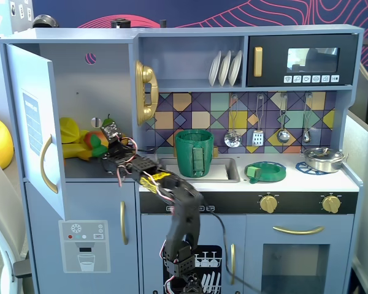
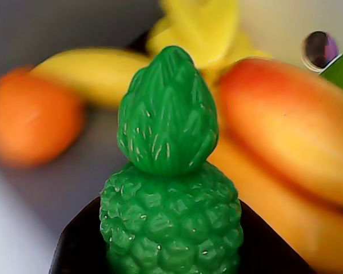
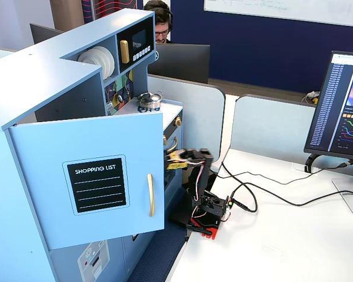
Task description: Pick up the green pineapple from the left cabinet and place it in the green recipient
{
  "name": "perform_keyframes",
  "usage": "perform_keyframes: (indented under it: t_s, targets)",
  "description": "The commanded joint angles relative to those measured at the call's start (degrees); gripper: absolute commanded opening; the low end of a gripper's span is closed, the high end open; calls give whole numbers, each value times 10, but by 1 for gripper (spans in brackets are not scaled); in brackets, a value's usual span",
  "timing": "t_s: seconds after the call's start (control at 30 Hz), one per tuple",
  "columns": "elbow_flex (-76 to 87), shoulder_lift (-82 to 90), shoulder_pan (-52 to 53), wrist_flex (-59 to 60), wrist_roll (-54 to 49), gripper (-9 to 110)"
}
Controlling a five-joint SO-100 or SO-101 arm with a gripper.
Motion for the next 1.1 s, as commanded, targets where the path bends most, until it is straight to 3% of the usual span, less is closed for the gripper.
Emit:
perform_keyframes:
  t_s: [0.0,0.2,0.43,0.67,0.8,1.07]
  targets:
    - [68,236,-11,108,-54,0]
    - [126,407,20,211,-49,0]
    - [109,439,220,236,-2,0]
    - [37,300,361,160,73,0]
    - [-32,192,387,87,94,0]
    - [-242,-34,434,53,103,0]
